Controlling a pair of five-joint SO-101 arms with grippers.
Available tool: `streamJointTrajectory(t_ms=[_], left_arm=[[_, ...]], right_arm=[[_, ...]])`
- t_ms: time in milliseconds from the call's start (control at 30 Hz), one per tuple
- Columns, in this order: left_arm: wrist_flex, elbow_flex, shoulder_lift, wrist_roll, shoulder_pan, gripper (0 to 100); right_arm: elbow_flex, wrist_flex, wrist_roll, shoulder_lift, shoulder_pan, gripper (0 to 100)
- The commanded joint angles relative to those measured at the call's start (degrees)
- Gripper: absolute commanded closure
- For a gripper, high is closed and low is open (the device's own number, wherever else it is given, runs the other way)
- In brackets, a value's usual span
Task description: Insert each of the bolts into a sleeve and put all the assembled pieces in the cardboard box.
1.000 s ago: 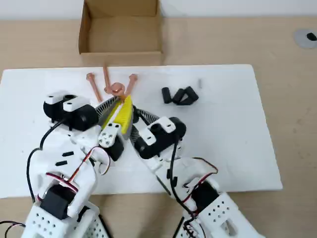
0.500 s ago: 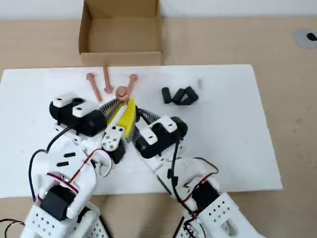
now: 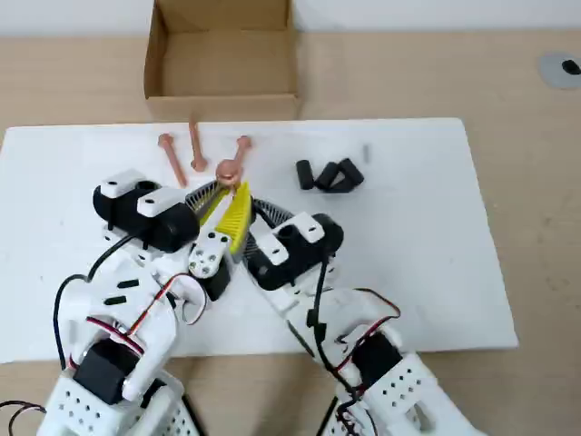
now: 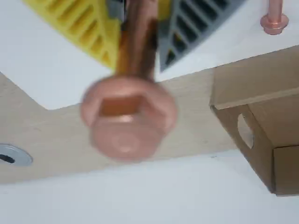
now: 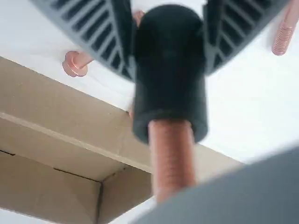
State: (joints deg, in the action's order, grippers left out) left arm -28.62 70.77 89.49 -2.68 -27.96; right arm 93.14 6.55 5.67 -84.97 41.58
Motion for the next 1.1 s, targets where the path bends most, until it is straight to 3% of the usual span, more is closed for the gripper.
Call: streamJointTrajectory(t_ms=[0,667,1067], left_arm=[[-0.1,-0.4,0.4,-0.4,-2.6,93],[-0.8,-2.1,0.5,-0.2,5.7,90],[-18.9,-13.0,0.4,2.3,5.2,85]], right_arm=[[-1.5,-1.1,-0.4,-1.1,0.4,98.9],[-1.5,-1.1,-0.4,-1.1,0.4,98.9],[-1.6,-1.1,-0.4,-1.1,0.4,98.9]])
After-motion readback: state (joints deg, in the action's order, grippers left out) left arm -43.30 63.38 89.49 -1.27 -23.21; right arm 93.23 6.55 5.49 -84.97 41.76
